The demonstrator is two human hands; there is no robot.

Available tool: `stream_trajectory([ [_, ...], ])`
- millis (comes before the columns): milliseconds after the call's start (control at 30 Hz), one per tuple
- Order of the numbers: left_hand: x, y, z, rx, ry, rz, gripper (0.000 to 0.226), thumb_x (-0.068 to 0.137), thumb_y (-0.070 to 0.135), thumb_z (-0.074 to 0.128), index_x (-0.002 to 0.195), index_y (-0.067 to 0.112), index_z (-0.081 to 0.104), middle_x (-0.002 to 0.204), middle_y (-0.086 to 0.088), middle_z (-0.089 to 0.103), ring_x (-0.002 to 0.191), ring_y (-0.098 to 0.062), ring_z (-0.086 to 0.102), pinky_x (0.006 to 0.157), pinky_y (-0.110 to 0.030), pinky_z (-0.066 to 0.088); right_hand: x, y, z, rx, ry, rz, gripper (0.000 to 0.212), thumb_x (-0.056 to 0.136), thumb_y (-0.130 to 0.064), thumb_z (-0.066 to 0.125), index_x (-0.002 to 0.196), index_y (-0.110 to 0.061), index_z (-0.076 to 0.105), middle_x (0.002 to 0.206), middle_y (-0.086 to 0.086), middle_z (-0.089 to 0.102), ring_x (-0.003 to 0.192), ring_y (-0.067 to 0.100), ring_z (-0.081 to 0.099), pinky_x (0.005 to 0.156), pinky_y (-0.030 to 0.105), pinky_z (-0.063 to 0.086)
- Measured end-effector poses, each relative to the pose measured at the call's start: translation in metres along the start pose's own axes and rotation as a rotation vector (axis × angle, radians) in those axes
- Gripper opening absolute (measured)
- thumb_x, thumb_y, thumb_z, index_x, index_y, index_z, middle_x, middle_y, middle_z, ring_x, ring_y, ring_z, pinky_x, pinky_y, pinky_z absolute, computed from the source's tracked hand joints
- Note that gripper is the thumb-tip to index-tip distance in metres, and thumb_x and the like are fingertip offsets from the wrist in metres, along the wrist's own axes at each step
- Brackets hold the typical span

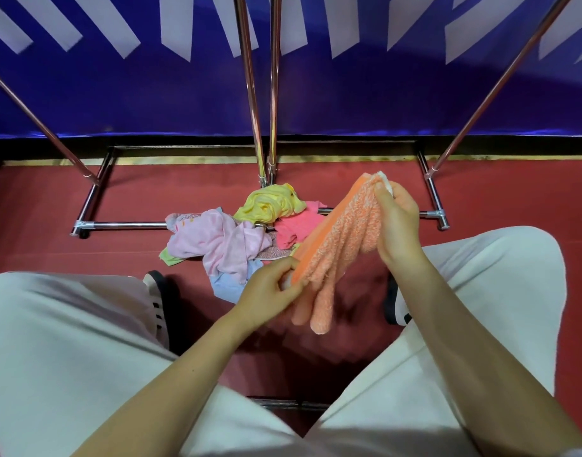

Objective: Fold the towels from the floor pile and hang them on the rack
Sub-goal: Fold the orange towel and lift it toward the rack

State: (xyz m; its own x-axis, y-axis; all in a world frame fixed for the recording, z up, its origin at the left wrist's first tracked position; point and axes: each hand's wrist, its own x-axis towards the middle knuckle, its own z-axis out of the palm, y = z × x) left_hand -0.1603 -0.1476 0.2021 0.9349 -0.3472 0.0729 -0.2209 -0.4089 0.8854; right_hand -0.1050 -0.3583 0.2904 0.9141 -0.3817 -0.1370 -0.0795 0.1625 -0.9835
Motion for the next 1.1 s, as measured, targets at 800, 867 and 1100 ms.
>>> stream_trajectory([
  [800,0.000,-0.010,-0.041,0.117,0.208,-0.144,0.027,0.074,0.055,0.058,0.059,0.036,0.045,0.062,0.013,0.049,0.058,-0.005,0.044,0.056,-0.016,0.031,0.017,0.003,-0.033,0.205,0.224,0.087,0.020,0.094,-0.013,0.053,0.076,-0.004,0.056,0.064,-0.003,0.047,0.059,0.010,0.048,0.061,0.025,0.040],
  [867,0.001,-0.014,-0.040,0.049,0.226,-0.204,0.028,0.074,0.053,0.062,0.064,0.031,0.048,0.059,0.010,0.045,0.056,-0.006,0.040,0.055,-0.017,0.030,0.018,0.002,-0.036,0.230,0.248,0.097,0.020,0.093,-0.012,0.054,0.074,-0.011,0.053,0.065,-0.001,0.047,0.060,0.012,0.049,0.061,0.026,0.041],
  [1100,-0.002,-0.016,-0.058,0.129,0.280,-0.133,0.048,0.074,0.055,0.060,0.056,0.012,0.047,0.054,0.005,0.038,0.055,-0.009,0.037,0.055,-0.032,0.033,0.021,0.000,-0.043,0.189,0.253,0.081,0.022,0.090,-0.015,0.057,0.069,-0.017,0.049,0.063,-0.004,0.046,0.059,0.011,0.046,0.060,0.025,0.039],
])
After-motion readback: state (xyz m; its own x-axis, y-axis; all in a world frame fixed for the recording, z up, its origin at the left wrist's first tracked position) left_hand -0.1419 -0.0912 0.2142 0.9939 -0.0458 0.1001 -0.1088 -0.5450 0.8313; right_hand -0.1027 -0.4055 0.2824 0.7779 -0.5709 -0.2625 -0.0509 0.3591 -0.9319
